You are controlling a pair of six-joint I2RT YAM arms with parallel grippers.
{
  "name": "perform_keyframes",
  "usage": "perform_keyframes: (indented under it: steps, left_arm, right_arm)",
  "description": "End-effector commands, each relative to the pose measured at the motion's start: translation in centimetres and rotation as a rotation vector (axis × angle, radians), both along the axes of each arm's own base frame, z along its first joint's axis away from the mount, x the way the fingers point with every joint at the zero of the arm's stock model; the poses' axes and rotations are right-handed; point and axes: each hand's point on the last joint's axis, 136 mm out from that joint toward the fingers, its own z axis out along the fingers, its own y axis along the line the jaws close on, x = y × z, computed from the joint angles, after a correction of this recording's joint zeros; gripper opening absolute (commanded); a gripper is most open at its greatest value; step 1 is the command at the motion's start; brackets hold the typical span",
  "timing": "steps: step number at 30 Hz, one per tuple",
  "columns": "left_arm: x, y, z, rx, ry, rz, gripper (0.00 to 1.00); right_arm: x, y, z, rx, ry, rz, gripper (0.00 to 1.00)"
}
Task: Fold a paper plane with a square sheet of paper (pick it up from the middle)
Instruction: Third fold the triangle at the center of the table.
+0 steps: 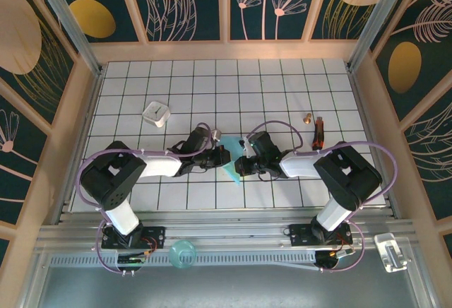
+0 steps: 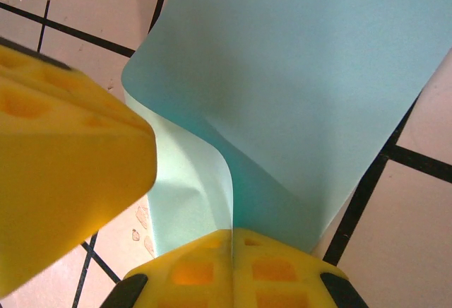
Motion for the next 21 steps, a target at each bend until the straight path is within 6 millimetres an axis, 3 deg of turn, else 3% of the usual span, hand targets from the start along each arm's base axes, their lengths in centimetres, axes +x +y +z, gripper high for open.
perform_keyframes:
  steps: [1,10,21]
  left_arm:
    - [0.1,0.5,-1.4,0.046,0.02,-0.012,0.0]
    - [-0.3,0.8,-3.0,0.074,0.049,-0.026,0.0]
    - [-1.1,2.7,-5.2,0.144,0.079,-0.017,0.0]
  right_arm:
    - [-3.4,-4.0,-5.3,-0.204,0.156,-0.016,0.0]
    - [-3.5,-4.1,-5.5,-0.208,0.162,-0.016,0.0]
    - [-3.6,-4.3,-5.8,-0.211,0.166,-0.018,0.0]
